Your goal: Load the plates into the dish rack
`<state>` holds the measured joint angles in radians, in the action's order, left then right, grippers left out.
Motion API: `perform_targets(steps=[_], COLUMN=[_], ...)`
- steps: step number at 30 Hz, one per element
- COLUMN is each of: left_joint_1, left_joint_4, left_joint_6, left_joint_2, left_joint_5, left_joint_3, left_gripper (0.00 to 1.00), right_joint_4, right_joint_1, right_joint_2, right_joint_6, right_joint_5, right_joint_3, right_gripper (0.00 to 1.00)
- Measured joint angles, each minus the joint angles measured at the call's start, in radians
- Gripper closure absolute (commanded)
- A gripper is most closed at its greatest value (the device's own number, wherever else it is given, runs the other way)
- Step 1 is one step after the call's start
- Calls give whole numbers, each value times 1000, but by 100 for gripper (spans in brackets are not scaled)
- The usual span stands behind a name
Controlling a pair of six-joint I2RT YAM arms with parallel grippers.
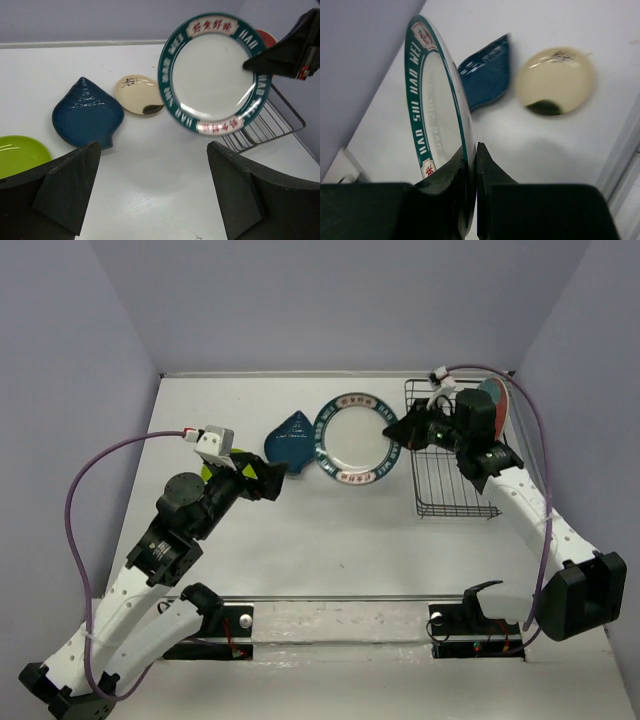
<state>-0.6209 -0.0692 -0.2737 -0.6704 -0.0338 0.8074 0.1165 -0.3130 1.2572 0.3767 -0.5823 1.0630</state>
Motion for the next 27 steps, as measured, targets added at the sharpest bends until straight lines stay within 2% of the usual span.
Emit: perform_targets(steps=[1,4,7,11,14,17,22,27], left_joint_1=[0,0,0,0,0,0,0,0], left_joint_4=[-16,-35,-48,-64,-64,-63,-63,-63], left_joint_6=[12,33,41,45,46,46,46,46], left_joint_2=[15,10,6,15,37,48,52,47], left_joint_5=[-29,-55,-53,-44,-31,-21,-15,-11], left_joint_3=[-5,-7,-15,-24,-24,-24,-24,-26], left_gripper=[1,1,1,1,1,1,1,1], right_joint_4=[28,95,118,112,84,65,57,56], right_joint_1=[17,50,72,98,123,147,182,189], right_joint_2=[-5,-14,0,69,145,219,318,341], right_joint_6=[-12,-65,-130,-271,-396,-491,-617,-653], right_joint_5=[84,481,777,1085,1216,1278,1298,1291], right_joint_3=[30,129,198,290,338,359,363,359], right_gripper=[93,93,93,93,93,93,93,93])
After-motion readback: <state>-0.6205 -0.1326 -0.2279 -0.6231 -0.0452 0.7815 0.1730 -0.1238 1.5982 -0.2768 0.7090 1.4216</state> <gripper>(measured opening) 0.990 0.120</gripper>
